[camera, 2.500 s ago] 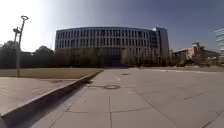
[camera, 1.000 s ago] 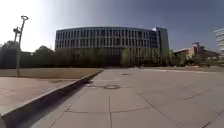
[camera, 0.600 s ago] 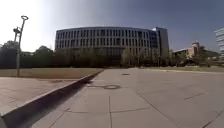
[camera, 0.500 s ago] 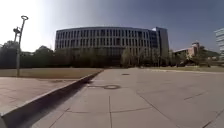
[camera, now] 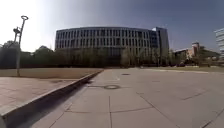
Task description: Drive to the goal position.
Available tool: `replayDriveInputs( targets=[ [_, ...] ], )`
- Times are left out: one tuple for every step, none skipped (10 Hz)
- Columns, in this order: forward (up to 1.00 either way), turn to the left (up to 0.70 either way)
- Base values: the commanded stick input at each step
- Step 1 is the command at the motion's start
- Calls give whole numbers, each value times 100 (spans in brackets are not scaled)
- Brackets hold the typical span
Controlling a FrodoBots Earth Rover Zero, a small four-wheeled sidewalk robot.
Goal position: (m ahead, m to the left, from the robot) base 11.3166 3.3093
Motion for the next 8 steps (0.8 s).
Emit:
replayDriveInputs(
  targets=[
    [5, 1],
    [5, 1],
    [5, 1],
    [5, 1],
    [5, 1],
    [5, 1],
    [5, 1],
    [5, 1]
  ],
)
